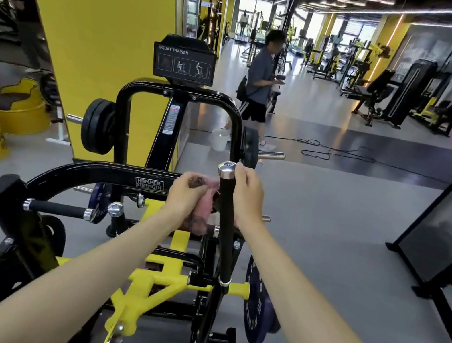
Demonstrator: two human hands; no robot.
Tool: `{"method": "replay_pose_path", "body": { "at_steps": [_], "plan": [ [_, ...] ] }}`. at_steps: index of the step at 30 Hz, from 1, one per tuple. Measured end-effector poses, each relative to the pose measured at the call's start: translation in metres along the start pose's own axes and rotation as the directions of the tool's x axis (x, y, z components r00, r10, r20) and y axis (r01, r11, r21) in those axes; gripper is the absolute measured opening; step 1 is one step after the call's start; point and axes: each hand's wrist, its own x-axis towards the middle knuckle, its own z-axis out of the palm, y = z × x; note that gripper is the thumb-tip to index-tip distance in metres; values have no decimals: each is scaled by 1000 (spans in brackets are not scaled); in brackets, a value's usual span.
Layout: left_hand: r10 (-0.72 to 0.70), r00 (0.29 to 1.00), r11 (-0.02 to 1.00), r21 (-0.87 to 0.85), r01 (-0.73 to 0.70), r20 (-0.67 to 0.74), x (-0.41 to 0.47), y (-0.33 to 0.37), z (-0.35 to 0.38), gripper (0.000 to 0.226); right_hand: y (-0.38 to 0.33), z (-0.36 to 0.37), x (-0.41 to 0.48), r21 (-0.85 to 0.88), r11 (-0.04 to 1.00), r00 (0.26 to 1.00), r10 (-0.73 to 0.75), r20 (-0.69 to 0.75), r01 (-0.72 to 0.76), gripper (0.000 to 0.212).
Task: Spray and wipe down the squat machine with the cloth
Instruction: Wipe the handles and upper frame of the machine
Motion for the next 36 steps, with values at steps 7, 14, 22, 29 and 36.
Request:
{"method": "replay_pose_path", "body": {
  "at_steps": [7,14,22,29,36],
  "plan": [
    [85,988,977,-186,-107,-125,10,36,19,16,-9,5,19,-102,995,994,1,107,10,38],
    [77,989,989,-112,-91,-128,4,-23,47,23,-8,-5,16,-57,990,921,142,363,-130,44],
    [-14,995,995,93,23,-99,1,-86,66,28,-5,-4,18,-9,992,906,118,407,-125,43],
    [-142,990,968,208,141,-12,4,-134,77,29,-6,-7,16,30,980,901,169,400,-197,47],
    [-212,975,920,351,177,62,2,-174,86,35,-12,-6,14,-28,989,912,144,385,-145,45]
  ]
}}
